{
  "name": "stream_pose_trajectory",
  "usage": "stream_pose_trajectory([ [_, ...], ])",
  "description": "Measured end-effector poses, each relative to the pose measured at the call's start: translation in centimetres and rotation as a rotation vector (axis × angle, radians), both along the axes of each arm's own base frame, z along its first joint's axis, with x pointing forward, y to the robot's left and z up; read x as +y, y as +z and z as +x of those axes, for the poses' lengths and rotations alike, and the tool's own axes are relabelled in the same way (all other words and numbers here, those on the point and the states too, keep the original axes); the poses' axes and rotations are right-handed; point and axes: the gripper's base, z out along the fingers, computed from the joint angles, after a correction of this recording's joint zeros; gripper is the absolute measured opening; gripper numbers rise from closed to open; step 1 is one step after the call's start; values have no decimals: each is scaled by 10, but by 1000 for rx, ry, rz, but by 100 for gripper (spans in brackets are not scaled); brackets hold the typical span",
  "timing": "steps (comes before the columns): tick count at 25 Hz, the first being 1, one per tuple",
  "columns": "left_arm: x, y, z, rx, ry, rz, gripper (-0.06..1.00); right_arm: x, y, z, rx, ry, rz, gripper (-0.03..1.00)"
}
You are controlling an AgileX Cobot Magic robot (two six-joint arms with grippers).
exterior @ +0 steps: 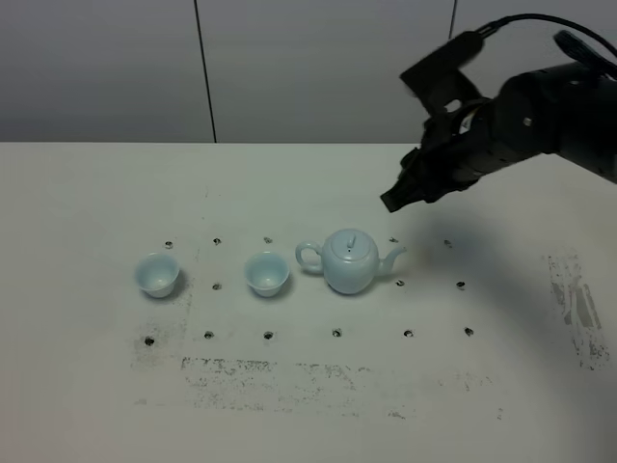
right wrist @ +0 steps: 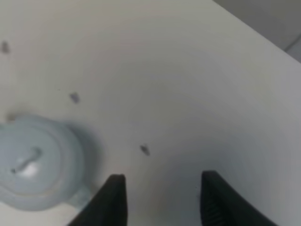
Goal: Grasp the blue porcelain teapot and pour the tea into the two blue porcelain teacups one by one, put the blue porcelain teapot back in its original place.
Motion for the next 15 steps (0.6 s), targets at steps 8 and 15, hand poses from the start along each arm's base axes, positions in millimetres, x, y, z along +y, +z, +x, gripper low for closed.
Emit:
stream_pose_trajectory([
  [8, 0, 0, 0, 0, -1, -1, 29, 39, -12, 43, 44, 19, -2, 38],
  [15, 0, 0, 0, 0, -1, 0, 29, 75, -53, 66, 45, 91, -45, 38],
])
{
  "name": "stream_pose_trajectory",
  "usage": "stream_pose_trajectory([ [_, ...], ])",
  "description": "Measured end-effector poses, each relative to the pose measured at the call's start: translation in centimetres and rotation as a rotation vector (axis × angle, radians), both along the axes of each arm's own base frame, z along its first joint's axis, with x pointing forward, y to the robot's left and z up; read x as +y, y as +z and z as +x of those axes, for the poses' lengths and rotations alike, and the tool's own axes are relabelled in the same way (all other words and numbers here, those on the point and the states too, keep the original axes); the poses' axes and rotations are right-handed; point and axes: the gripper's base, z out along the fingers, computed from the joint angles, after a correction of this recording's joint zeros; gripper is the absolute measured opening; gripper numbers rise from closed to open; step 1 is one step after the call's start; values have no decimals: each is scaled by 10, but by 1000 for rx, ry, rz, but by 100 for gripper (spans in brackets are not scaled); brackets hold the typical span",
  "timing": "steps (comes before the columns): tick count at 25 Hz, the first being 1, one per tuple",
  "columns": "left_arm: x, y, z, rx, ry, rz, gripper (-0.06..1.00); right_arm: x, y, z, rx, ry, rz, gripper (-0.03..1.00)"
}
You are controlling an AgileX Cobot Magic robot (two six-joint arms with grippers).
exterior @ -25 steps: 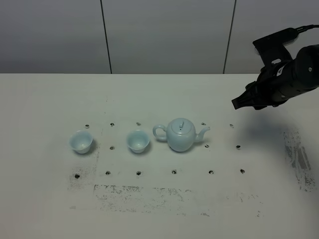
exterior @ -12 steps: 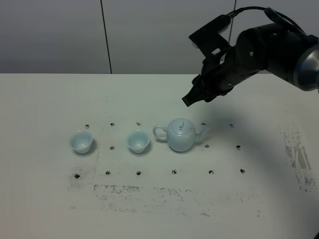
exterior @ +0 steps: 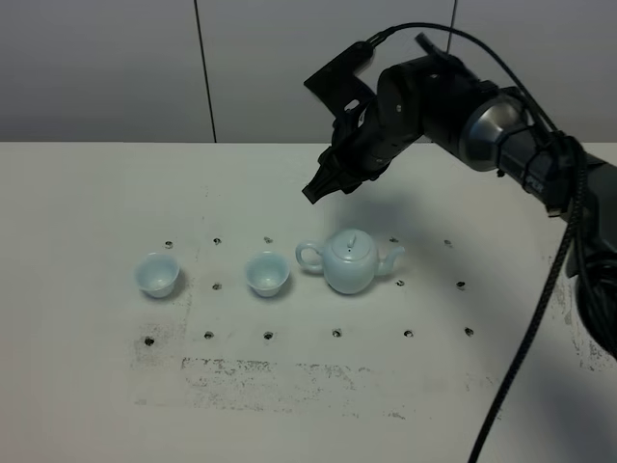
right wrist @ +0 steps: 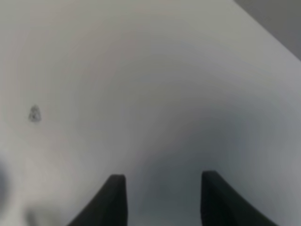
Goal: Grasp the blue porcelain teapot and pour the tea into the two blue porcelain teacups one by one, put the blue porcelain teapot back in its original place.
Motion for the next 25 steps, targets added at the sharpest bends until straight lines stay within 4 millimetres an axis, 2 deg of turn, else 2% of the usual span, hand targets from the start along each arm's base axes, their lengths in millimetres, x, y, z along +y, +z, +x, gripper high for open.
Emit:
stream_pose_trajectory([
  [4, 2, 0, 0, 0, 11, 18, 29, 16, -19, -4, 34, 43, -51, 38],
  [7, 4, -1, 0, 0, 24, 40, 29, 25, -23, -13, 68, 73, -82, 38],
  [10, 5, -1, 0, 0, 33, 54, 29, 32, -24, -20, 86, 96, -96, 38],
  [18, 6, -1, 1, 0, 37, 60, 29, 35, -26, -29, 151, 114, -132, 38],
  [25, 6, -1, 1, 0, 38, 62, 29, 41, -15, -36, 194, 150, -133, 38],
])
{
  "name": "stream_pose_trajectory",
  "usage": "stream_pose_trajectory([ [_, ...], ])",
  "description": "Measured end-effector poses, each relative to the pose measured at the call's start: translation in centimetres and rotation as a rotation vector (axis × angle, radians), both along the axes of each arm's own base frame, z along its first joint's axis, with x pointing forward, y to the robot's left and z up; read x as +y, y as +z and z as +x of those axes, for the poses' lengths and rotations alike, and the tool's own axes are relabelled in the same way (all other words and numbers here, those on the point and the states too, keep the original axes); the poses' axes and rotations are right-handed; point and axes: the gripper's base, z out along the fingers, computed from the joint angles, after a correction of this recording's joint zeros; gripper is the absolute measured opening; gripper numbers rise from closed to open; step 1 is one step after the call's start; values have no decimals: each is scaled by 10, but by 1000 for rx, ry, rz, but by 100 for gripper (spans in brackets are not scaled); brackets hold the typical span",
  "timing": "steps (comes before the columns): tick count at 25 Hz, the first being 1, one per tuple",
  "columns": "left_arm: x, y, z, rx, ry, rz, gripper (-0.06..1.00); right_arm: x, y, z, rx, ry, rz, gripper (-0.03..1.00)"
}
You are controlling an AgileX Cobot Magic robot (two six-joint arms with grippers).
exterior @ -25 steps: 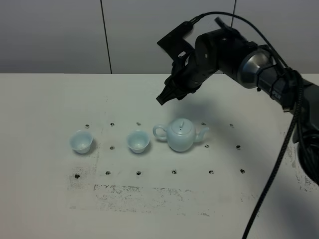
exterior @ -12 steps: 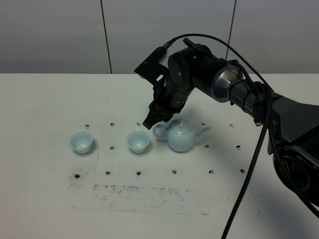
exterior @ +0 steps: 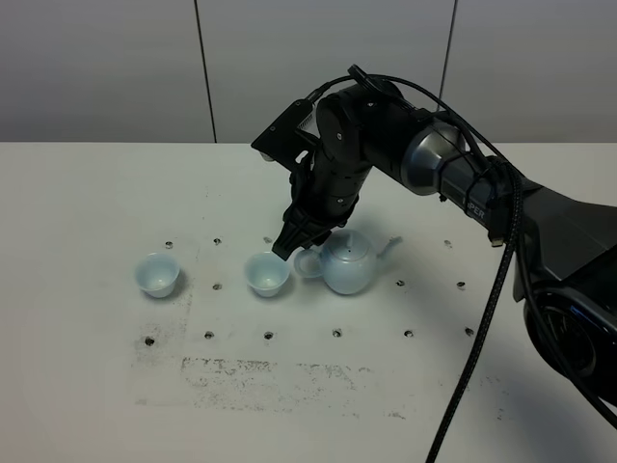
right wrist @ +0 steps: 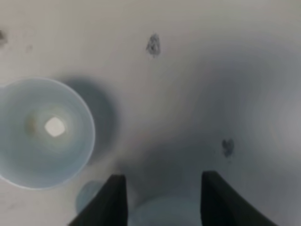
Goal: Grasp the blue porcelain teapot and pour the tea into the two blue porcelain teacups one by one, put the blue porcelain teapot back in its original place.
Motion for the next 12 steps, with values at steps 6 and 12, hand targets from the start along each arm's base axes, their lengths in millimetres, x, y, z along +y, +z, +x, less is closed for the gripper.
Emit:
stream_pose_trajectory([
  [6, 2, 0, 0, 0, 13, 21, 29, 7, 7, -6, 40, 45, 31, 38],
  [12, 2, 0, 0, 0, 13, 21, 29, 10, 7, -11, 72, 107, 36, 38],
])
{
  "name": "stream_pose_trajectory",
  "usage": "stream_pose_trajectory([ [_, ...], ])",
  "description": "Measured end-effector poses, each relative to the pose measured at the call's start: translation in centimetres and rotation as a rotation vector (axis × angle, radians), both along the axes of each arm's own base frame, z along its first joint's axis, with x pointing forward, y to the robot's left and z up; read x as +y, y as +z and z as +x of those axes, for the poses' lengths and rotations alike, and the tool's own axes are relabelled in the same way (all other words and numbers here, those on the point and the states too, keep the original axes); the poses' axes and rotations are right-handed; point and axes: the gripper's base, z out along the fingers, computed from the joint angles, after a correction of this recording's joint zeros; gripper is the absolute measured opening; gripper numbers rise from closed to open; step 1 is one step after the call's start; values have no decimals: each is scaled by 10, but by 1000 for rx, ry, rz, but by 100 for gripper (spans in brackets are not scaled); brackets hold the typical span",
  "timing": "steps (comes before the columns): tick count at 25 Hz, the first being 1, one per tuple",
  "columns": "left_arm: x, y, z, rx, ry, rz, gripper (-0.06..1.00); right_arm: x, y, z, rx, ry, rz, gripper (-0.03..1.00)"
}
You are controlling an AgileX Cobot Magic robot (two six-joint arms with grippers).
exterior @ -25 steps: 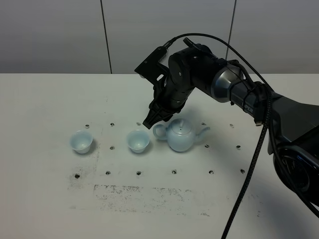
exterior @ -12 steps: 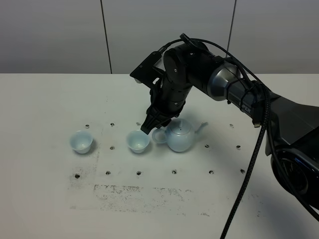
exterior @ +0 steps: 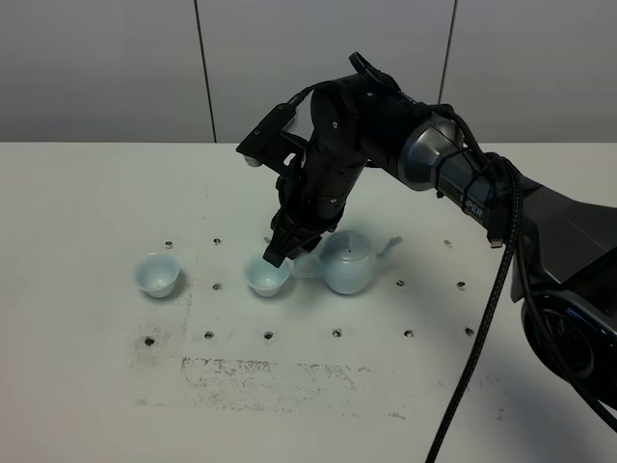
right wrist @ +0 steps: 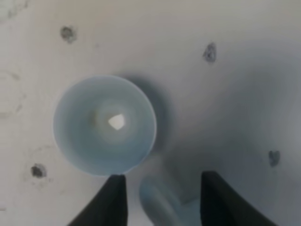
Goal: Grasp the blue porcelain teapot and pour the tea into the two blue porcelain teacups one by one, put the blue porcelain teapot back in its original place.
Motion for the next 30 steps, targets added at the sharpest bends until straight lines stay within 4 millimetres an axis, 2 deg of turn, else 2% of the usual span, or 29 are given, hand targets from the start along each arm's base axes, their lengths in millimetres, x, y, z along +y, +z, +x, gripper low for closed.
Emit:
stream_pose_trajectory([
  [19, 0, 0, 0, 0, 1, 2, 29, 1, -11, -2, 17, 116, -44, 38],
  [30, 0, 0, 0, 0, 1, 2, 29, 6, -10, -10, 77, 188, 11, 38],
])
